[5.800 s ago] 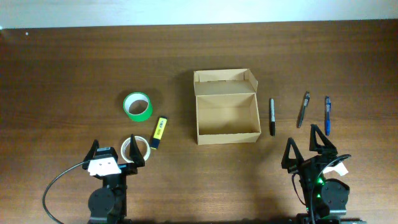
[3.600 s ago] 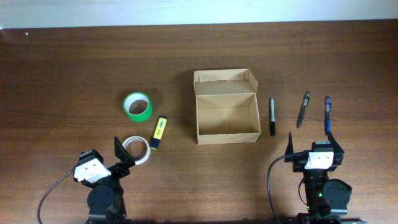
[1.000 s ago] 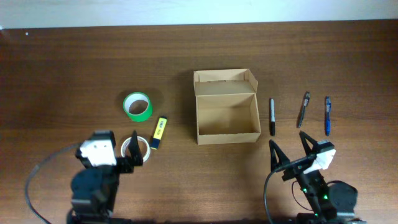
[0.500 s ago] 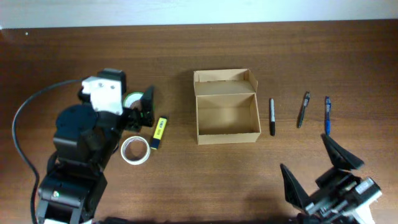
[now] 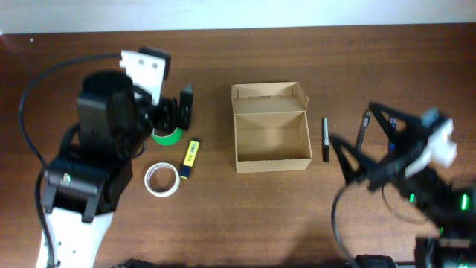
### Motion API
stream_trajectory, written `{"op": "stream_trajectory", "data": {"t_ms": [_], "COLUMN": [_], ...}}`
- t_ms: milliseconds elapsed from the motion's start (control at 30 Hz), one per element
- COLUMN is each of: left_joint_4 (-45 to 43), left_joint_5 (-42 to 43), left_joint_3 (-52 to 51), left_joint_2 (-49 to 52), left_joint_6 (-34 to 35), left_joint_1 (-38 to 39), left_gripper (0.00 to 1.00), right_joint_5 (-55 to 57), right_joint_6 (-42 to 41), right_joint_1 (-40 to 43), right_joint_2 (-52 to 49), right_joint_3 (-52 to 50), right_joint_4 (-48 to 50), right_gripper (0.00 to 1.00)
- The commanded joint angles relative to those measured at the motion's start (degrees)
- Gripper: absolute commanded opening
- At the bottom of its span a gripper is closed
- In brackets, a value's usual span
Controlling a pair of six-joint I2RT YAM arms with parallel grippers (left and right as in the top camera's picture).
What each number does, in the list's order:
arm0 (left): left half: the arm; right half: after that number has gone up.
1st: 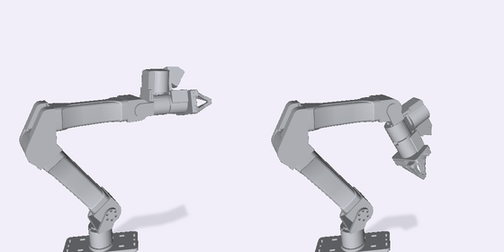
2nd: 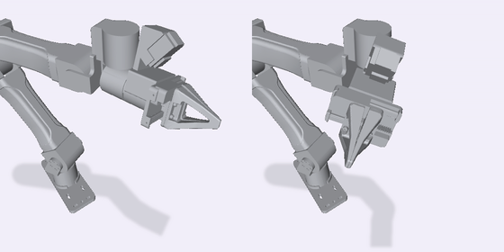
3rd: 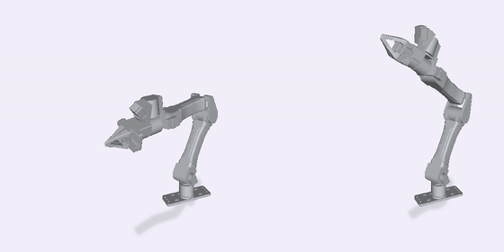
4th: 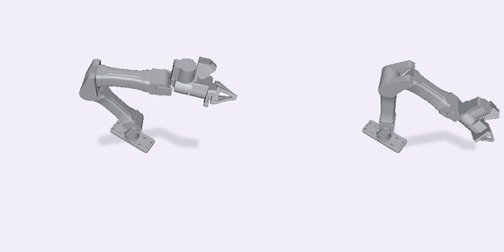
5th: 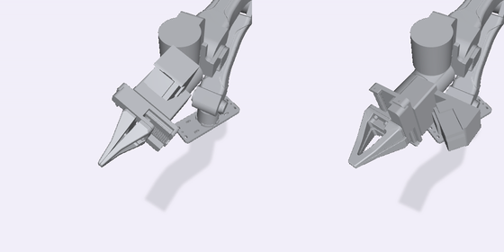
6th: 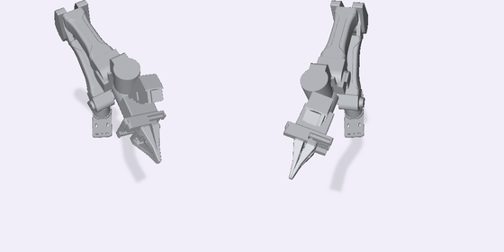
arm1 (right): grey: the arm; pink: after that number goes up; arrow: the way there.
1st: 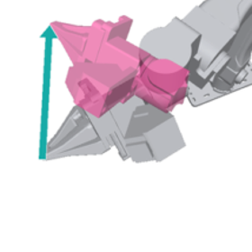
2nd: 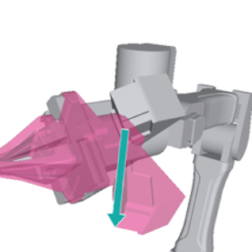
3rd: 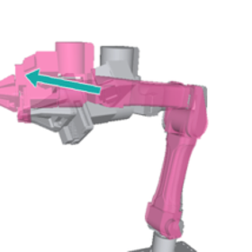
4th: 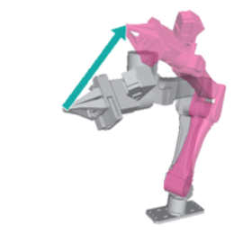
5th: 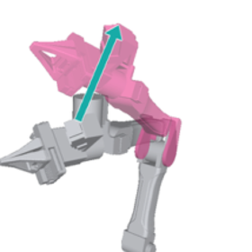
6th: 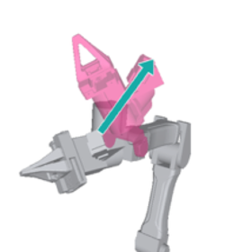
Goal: Pack container
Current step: 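Move the left gripper over the green tape roll and lower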
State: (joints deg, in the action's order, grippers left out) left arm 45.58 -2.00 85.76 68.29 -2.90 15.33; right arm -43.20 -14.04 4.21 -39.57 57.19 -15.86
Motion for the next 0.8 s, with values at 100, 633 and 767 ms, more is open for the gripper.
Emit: {"op": "stream_trajectory", "data": {"t_ms": [100, 633, 767], "left_joint_4": [3.4, 4.7, 6.7], "left_joint_5": [-4.0, -5.2, -9.9], "left_joint_3": [12.6, 15.8, 15.8], "left_joint_2": [7.7, 10.4, 12.8], "left_joint_6": [-1.9, -3.7, -3.4], "left_joint_1": [0.3, 0.2, 0.0], "left_gripper": [1.00, 0.99, 1.00], "right_joint_5": [-2.9, 14.6, 27.3], "right_joint_6": [6.9, 19.6, 16.8], "right_joint_1": [0.4, 0.4, 0.4], "right_joint_2": [-19.0, -32.8, -33.5], "right_joint_3": [20.8, 31.9, 31.9], "right_joint_4": [-16.3, -43.1, -46.6], "right_gripper": [0.99, 0.99, 0.99]}}
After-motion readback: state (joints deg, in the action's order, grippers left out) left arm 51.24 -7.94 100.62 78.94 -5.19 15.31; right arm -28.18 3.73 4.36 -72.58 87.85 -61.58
